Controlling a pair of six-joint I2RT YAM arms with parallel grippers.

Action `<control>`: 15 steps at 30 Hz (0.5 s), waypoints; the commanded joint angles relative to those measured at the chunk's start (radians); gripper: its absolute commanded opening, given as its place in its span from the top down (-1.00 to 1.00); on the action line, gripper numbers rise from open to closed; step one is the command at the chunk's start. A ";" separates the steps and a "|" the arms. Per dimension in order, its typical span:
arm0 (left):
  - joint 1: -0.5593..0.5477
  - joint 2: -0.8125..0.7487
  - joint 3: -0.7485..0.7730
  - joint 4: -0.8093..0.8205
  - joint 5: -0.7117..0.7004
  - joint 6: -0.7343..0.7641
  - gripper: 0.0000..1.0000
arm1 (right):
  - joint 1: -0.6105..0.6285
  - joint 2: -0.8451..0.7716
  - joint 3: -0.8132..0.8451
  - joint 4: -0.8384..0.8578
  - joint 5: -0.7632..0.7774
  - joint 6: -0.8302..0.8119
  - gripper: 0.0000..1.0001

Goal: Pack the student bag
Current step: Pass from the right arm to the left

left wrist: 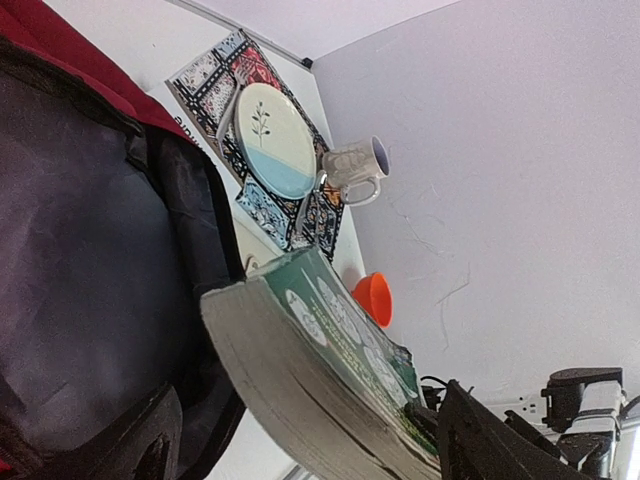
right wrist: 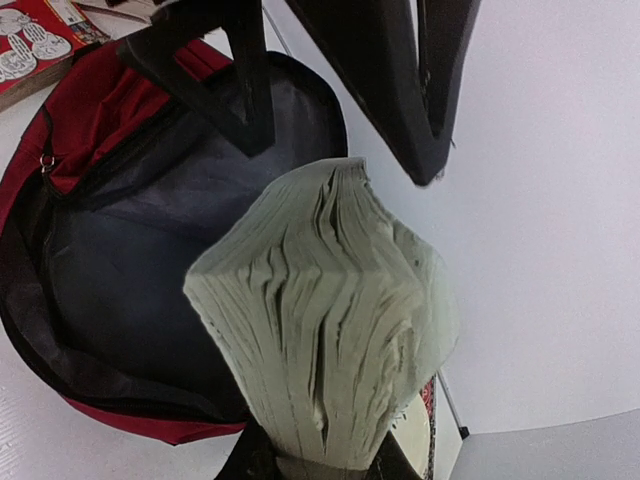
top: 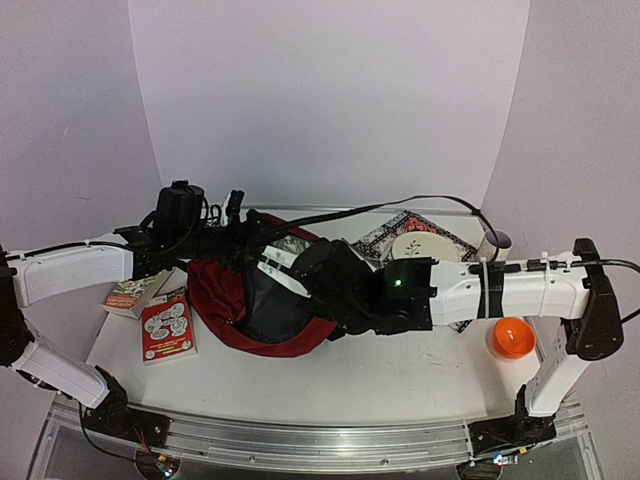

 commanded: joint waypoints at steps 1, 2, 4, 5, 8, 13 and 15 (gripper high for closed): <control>-0.018 0.020 -0.029 0.119 0.056 -0.093 -0.81 | 0.011 -0.047 0.006 0.138 0.067 -0.080 1.00; -0.021 0.023 -0.033 0.125 0.058 -0.101 -0.82 | 0.012 -0.045 0.005 0.144 0.068 -0.086 1.00; -0.030 0.031 -0.035 0.128 0.059 -0.110 -0.83 | 0.015 -0.041 0.003 0.154 0.071 -0.097 1.00; -0.035 0.035 -0.036 0.130 0.057 -0.114 -0.84 | 0.016 -0.039 0.005 0.159 0.074 -0.104 1.00; -0.047 0.037 -0.042 0.139 0.051 -0.128 -0.82 | 0.017 -0.032 0.007 0.173 0.079 -0.125 1.00; -0.052 0.022 -0.044 0.158 0.035 -0.132 -0.38 | 0.025 -0.017 0.009 0.200 0.081 -0.149 1.00; -0.052 0.019 -0.054 0.175 0.033 -0.144 -0.13 | 0.027 -0.009 0.009 0.214 0.081 -0.155 1.00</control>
